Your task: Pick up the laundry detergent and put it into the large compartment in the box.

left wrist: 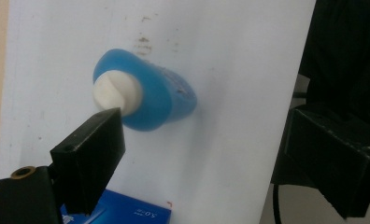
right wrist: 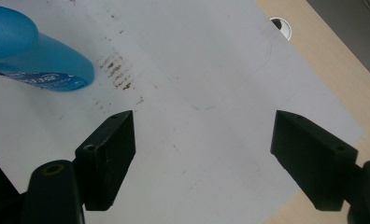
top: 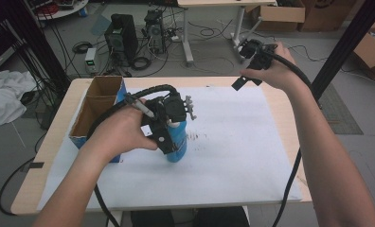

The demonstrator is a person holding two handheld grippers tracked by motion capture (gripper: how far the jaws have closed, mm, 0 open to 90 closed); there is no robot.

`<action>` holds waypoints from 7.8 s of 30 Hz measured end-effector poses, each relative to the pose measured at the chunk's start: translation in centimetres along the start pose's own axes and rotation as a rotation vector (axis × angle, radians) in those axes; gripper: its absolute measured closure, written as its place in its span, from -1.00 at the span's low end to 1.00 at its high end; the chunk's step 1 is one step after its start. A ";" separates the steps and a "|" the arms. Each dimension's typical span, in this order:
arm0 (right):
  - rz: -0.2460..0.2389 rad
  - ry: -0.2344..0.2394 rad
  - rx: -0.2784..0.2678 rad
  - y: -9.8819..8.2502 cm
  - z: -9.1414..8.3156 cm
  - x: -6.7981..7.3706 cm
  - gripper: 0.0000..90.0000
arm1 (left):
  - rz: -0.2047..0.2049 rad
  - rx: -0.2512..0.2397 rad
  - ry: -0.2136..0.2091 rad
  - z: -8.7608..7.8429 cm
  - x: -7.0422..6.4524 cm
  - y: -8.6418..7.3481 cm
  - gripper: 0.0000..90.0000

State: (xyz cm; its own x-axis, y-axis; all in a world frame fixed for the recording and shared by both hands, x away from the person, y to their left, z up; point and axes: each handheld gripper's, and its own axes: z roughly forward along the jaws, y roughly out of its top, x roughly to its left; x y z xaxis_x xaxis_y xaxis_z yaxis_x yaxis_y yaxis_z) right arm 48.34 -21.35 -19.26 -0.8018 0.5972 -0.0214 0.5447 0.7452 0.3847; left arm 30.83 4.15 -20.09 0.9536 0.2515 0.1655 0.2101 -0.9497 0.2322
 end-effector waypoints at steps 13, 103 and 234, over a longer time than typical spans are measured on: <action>-0.009 0.001 0.002 0.0 0.4 -0.1 -0.50 | -0.153 0.008 0.016 0.6 1.9 0.5 -0.71; 0.013 0.009 0.000 -1.8 1.4 -1.3 -0.46 | -0.446 0.152 0.045 10.6 5.2 2.5 -0.65; 0.024 0.028 -0.007 -2.5 1.7 -2.1 -0.44 | -1.116 0.178 0.237 -11.6 14.6 -12.0 -0.18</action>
State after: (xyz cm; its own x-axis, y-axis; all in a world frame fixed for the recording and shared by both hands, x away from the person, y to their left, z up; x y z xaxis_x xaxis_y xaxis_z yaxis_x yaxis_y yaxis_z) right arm 49.05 -23.97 -21.74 -0.7955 0.6058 0.0139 0.5620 0.7290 0.3908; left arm 39.67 21.41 -9.34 0.1579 0.9784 0.1336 0.9561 -0.1853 0.2269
